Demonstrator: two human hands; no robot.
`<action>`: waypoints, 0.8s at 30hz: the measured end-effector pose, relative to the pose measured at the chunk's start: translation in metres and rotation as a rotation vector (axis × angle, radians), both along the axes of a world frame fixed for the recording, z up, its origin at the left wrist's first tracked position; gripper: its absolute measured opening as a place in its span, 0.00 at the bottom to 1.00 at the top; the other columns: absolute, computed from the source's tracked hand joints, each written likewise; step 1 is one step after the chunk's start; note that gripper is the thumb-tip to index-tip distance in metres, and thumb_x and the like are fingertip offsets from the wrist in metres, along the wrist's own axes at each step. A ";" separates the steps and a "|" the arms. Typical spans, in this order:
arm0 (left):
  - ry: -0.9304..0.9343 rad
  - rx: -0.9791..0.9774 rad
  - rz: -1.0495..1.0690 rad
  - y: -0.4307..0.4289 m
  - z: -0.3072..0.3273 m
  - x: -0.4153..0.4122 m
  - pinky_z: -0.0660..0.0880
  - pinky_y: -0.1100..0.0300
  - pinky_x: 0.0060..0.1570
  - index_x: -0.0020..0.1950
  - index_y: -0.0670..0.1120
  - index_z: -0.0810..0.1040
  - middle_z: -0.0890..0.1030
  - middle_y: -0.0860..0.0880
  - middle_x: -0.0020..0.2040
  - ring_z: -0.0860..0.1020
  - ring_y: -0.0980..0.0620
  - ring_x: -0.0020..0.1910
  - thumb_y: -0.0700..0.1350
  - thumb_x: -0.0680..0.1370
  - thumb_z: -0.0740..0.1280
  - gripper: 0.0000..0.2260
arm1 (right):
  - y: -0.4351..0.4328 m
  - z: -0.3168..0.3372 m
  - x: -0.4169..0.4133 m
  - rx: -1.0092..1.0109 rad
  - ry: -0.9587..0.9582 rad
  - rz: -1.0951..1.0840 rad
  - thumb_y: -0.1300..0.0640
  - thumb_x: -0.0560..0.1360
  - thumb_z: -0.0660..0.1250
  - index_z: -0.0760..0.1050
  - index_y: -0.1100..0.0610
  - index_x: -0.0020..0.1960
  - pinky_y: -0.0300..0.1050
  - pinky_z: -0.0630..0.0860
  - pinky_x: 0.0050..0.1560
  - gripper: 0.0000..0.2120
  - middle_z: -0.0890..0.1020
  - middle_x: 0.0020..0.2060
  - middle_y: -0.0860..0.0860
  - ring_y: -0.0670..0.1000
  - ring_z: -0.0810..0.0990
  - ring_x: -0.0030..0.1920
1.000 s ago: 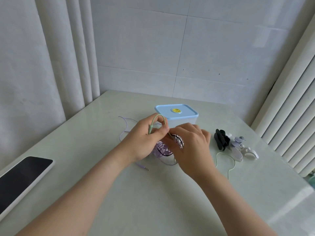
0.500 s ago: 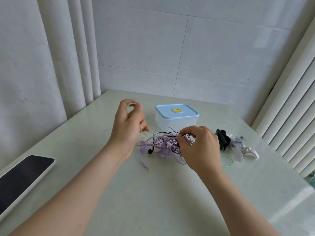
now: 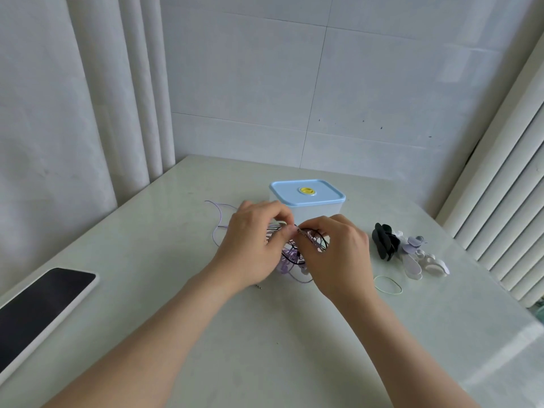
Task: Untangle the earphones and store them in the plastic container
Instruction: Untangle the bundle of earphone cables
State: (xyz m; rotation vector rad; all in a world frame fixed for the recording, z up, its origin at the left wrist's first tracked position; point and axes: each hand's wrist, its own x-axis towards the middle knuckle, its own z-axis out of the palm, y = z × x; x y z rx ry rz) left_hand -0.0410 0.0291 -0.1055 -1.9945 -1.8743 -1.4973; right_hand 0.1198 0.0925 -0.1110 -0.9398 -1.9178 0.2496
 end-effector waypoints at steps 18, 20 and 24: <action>-0.564 0.136 0.132 -0.002 0.019 -0.016 0.69 0.56 0.36 0.49 0.49 0.76 0.71 0.54 0.28 0.67 0.54 0.28 0.49 0.79 0.73 0.07 | 0.014 0.003 0.012 -0.376 0.273 -0.094 0.54 0.69 0.78 0.83 0.43 0.52 0.53 0.77 0.63 0.13 0.85 0.49 0.42 0.47 0.81 0.57; -0.256 -0.002 0.112 -0.004 0.014 -0.011 0.71 0.58 0.35 0.45 0.54 0.81 0.76 0.55 0.30 0.71 0.56 0.29 0.60 0.72 0.78 0.13 | 0.011 0.004 0.012 -0.348 0.265 -0.076 0.54 0.70 0.77 0.84 0.43 0.48 0.48 0.78 0.61 0.09 0.86 0.48 0.42 0.45 0.82 0.56; 0.056 -0.236 0.105 -0.004 0.003 -0.004 0.74 0.59 0.40 0.45 0.65 0.84 0.81 0.63 0.39 0.77 0.59 0.41 0.77 0.64 0.70 0.20 | 0.008 0.008 0.013 -0.329 0.240 -0.058 0.56 0.69 0.75 0.86 0.46 0.44 0.40 0.78 0.54 0.07 0.86 0.44 0.42 0.41 0.83 0.51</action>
